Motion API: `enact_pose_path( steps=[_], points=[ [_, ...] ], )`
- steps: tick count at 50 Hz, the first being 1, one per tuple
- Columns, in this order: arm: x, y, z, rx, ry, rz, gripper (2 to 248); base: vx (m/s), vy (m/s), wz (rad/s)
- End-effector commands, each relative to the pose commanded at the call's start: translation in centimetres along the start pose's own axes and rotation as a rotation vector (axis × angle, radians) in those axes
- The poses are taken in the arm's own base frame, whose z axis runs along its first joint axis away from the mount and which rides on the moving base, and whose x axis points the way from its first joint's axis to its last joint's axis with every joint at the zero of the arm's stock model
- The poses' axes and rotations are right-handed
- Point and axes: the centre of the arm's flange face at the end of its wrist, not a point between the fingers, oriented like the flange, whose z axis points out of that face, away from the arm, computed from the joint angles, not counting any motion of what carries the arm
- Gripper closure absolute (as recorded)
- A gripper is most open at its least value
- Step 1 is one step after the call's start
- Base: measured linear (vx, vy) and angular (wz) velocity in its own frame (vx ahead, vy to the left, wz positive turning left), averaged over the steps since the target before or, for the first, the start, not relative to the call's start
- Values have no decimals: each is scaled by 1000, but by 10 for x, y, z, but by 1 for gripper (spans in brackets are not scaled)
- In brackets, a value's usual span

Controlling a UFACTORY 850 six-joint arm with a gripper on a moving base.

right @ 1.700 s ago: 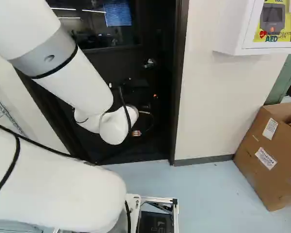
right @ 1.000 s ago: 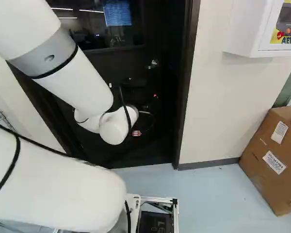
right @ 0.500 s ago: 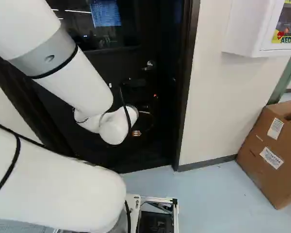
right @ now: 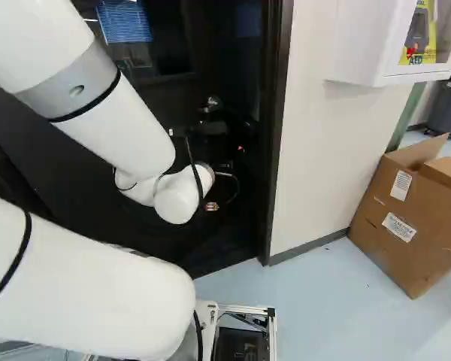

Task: Open the door and move inside

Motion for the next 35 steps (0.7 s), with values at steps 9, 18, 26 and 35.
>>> enact_pose_path(
  steps=[9, 18, 26, 35],
  points=[
    [0, 0, 0, 0, 0, 0, 3, 87, 123, -195],
    [0, 0, 0, 0, 0, 0, 3, 72, 141, -23],
    [0, 0, 0, 0, 0, 0, 3, 72, 135, -20],
    [0, 0, 0, 0, 0, 0, 3, 71, 131, -16]
  ],
)
